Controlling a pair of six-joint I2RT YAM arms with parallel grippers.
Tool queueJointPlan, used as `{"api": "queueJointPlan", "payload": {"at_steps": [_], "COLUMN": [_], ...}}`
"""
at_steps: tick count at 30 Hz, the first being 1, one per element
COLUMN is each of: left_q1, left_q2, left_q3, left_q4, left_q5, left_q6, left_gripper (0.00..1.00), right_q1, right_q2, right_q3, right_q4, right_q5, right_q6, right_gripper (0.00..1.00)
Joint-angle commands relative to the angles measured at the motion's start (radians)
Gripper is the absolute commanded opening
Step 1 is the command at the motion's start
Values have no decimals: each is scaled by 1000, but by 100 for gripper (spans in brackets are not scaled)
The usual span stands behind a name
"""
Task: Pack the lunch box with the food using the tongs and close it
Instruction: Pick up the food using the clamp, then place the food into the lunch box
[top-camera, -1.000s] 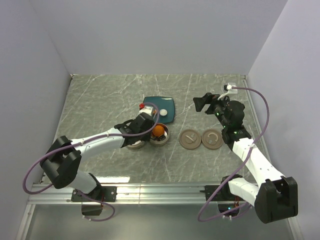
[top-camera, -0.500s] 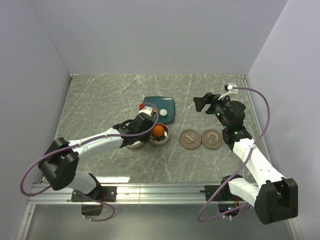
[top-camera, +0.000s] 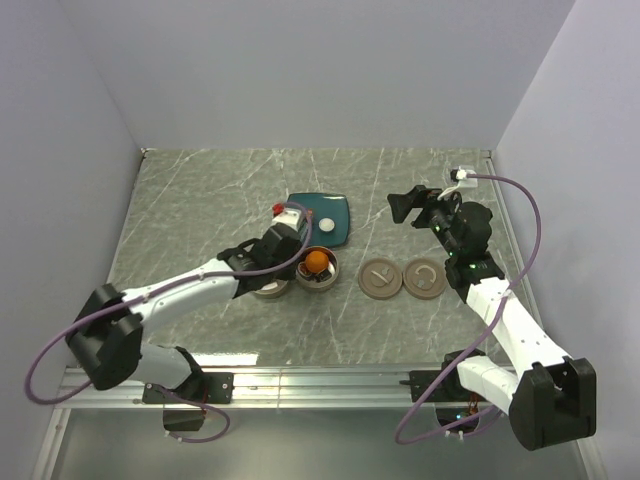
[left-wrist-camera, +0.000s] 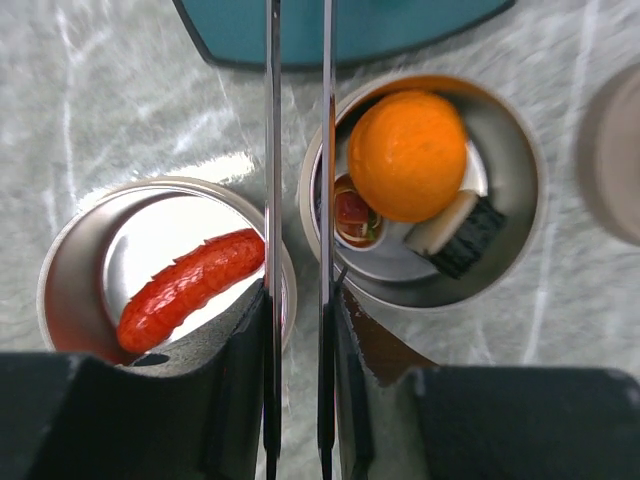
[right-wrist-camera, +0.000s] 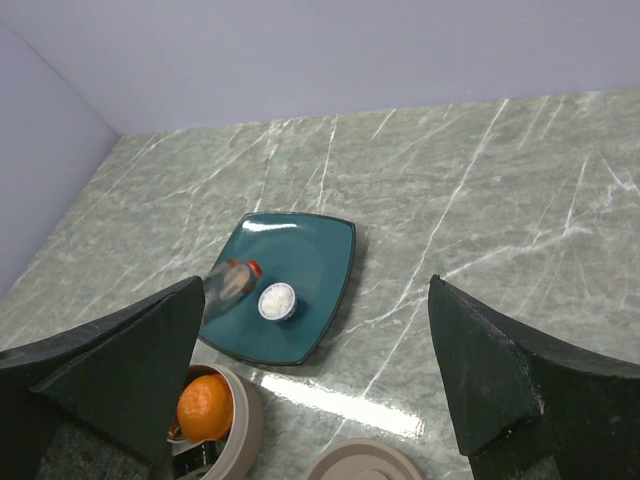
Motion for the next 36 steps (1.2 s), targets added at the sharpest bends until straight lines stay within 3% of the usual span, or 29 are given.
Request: {"api": "queueJointPlan", "payload": {"at_steps": [1, 11, 18, 25, 36], "left_q1": [0, -20, -70, -182, -354], "left_q2": [-120, -337, -424, -486, -496], "left_q3": [0, -78, -80, -46, 1], "left_q4": [5, -139, -323, -536, -667], "left_q5": [-42, -104, -185, -253, -257], "left_q6": [-5, -111, -287, -456, -622], "left_gripper": [21, 18, 17, 17, 15], "right_q1": [-9, -15, -17, -23, -38], "right_q2": [-26, -3, 8, 37, 72], "right_q3": [13, 19, 23, 26, 28], "right_q4": [40, 48, 51, 67, 89], "right_q5": [-10, -24, -32, -46, -72], "right_q6": [3, 10, 11, 16, 28], "right_gripper": [99, 99, 99, 99, 99]}}
